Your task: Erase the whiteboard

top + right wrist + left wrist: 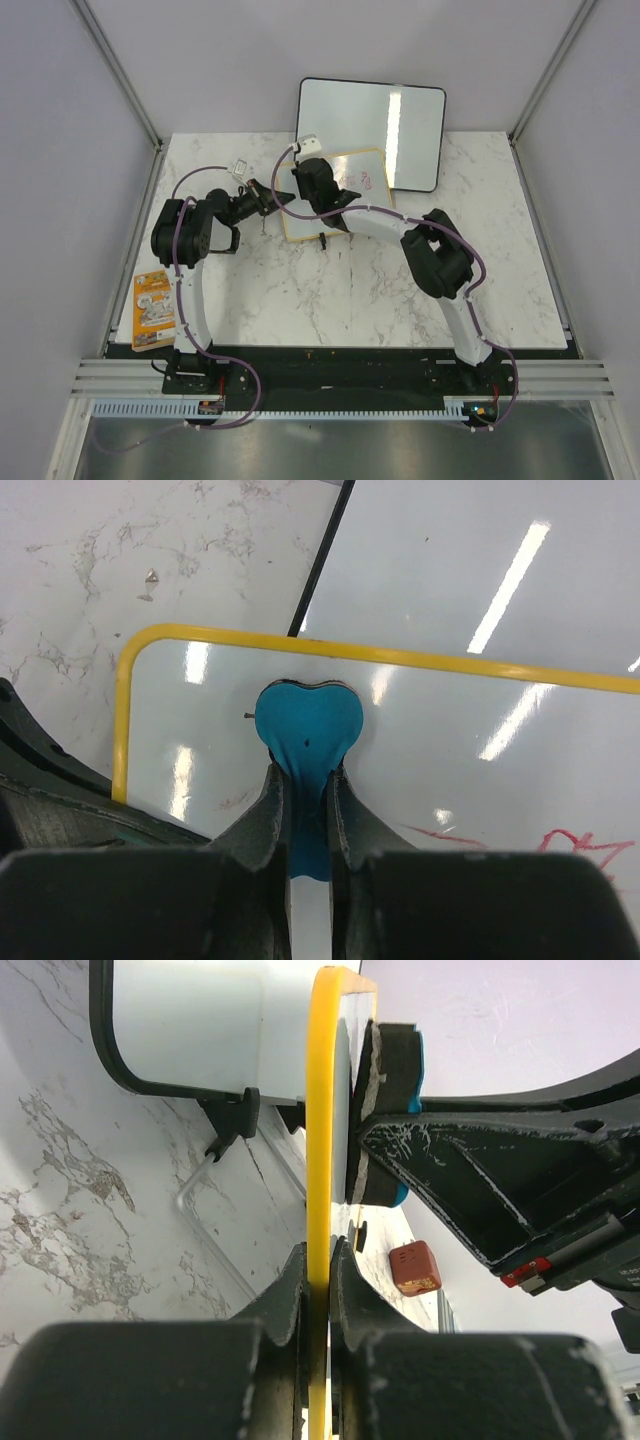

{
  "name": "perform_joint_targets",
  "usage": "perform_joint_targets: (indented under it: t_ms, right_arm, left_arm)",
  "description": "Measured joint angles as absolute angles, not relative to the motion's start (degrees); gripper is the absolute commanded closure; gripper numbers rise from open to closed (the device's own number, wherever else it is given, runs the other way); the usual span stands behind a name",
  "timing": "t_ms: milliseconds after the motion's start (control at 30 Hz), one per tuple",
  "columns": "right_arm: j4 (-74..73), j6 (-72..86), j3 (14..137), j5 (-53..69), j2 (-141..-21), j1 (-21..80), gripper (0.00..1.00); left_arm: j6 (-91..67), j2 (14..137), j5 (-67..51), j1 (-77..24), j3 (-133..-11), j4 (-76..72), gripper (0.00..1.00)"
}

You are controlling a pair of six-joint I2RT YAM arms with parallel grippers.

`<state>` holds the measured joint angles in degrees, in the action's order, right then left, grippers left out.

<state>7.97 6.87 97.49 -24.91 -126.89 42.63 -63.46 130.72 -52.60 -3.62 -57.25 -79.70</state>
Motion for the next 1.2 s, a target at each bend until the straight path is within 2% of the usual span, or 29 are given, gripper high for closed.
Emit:
perform_joint_targets:
  t_ms: [567,1200]
  right_arm:
    - [9.72,8.14,82.13,-24.49,-119.37,45.1,1.0]
    - [0.43,6.2,93.43,-33.3,-124.49,47.55,1.0]
  left_arm:
    - [-63.44,130.72,-53.08,-3.57,-57.23,-80.05,0.98]
    - [-63.42,130.72,-52.75,-3.29,-57.28,-80.16,0.98]
